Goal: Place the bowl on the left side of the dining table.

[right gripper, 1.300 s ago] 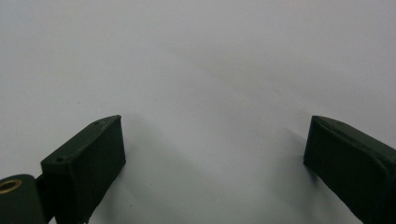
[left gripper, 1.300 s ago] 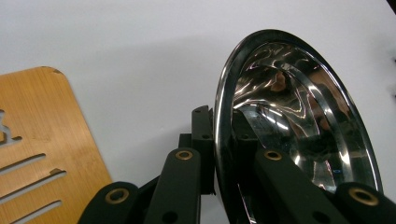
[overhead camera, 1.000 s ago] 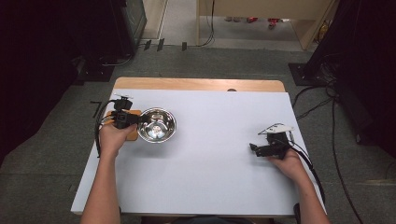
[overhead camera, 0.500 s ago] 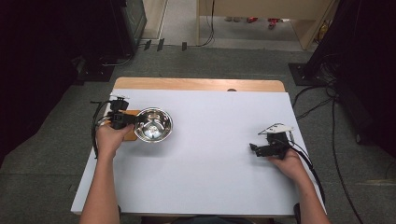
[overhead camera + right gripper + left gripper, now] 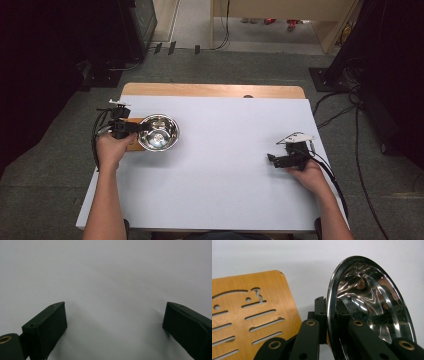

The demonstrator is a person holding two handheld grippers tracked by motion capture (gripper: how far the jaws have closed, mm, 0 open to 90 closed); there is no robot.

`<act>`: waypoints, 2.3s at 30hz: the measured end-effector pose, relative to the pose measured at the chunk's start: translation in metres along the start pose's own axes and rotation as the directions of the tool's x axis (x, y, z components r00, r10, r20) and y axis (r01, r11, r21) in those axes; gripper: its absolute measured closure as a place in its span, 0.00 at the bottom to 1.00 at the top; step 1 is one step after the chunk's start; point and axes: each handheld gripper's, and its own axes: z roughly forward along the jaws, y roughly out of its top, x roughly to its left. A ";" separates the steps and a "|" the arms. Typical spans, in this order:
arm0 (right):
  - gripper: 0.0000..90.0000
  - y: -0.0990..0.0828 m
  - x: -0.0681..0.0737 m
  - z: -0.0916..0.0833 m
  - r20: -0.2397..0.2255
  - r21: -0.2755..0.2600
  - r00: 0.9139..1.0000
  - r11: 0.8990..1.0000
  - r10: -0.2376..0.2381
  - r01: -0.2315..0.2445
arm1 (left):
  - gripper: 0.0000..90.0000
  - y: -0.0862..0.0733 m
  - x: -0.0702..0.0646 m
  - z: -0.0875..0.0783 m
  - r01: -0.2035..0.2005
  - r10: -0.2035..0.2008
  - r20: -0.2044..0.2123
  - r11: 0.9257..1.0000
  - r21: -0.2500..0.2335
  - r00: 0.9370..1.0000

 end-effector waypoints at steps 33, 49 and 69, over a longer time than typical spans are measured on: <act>0.05 0.000 0.000 0.000 0.001 0.000 1.000 1.000 0.000 0.000 | 0.95 -0.007 0.040 -0.007 0.103 -0.106 -0.064 0.993 -0.056 0.992; 0.05 0.000 0.000 0.000 0.002 0.001 1.000 1.000 0.000 0.000 | 0.95 -0.012 0.054 -0.014 0.154 -0.162 -0.088 0.984 -0.091 0.983; 0.05 0.000 0.000 0.000 0.002 0.001 1.000 1.000 0.000 0.000 | 0.95 -0.019 0.070 -0.018 0.214 -0.229 -0.153 0.971 -0.109 0.961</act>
